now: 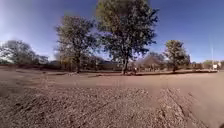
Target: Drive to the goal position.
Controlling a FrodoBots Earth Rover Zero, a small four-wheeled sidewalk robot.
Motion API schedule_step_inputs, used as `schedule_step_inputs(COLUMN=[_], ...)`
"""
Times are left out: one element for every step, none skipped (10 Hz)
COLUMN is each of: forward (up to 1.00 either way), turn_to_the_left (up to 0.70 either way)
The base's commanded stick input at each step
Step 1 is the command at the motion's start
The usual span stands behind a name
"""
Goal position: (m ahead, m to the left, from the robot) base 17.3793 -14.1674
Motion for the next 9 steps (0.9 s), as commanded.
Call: schedule_step_inputs(forward=[0.50,0.50,0.50,0.50,0.50,0.50,0.50,0.50,0.50], turn_to_the_left=[0.00,0.00,0.00,0.00,0.00,0.00,0.00,-0.01,-0.02])
